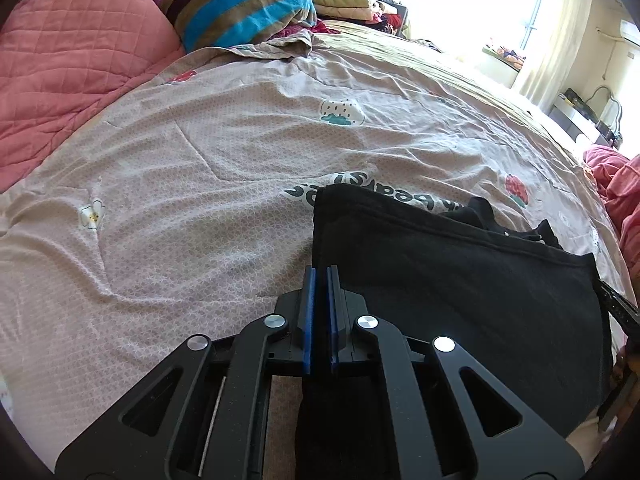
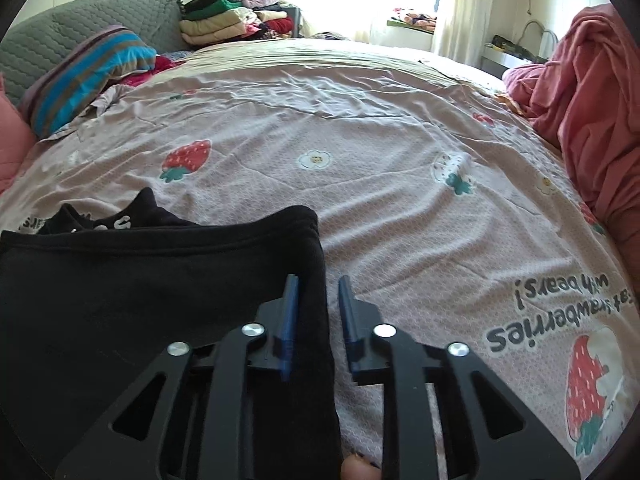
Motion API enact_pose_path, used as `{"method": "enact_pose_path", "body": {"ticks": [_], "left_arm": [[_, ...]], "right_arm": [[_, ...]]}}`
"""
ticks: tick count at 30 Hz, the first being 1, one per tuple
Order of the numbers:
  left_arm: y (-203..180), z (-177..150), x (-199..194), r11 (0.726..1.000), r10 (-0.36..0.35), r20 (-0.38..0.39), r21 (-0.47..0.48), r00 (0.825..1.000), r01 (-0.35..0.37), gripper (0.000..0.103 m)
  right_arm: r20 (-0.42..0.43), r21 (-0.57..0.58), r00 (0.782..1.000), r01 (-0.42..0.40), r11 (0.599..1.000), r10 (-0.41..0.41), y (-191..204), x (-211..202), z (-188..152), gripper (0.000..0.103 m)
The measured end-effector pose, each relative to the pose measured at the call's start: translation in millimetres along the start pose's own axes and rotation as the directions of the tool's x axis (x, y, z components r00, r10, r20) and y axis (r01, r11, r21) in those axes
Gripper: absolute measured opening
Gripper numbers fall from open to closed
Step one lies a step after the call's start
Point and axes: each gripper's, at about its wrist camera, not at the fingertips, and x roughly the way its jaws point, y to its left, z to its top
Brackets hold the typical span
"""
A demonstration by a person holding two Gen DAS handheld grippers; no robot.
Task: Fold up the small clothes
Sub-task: 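Lift the folded edge with both tools and fold it over again, then open both tools and pull them back from the folded bundle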
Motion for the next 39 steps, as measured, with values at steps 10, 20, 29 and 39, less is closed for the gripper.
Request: {"method": "enact_pose_path", "body": {"ticks": [10, 20, 29, 39], "left_arm": [[-1.5, -4.8, -17.6, 1.000, -0.020, 0.013, 0.011, 1.000, 0.019, 0.012], [-7.3, -11.3, -52.0, 0.998, -0.056, 0.051, 0.027, 0.997, 0.055, 0.025], [-39.9, -33.3, -63.8, 0.988, -0.113, 0.002, 0.109, 0.994, 0.112, 0.043], [-58.5, -69.3, -50.1, 0.971, -0.127, -0.115, 0.188, 0.985, 0.147, 0.054]], "right_arm": [[0.033, 0.058, 0.999, -0.020, 0.998, 0.018, -1.5, -30.5, -17.6, 0.053], [0.117, -0.031, 0.989, -0.082, 0.996, 0.085, 25.3, -87.5, -40.0, 0.068], [0.053, -0.118, 0.966, -0.247, 0.962, 0.255, 56.7, -111.3, -55.2, 0.071], [-0.041, -0.119, 0.975, -0.221, 0.968, 0.218, 57.7, -100.1, -76.1, 0.071]]}}
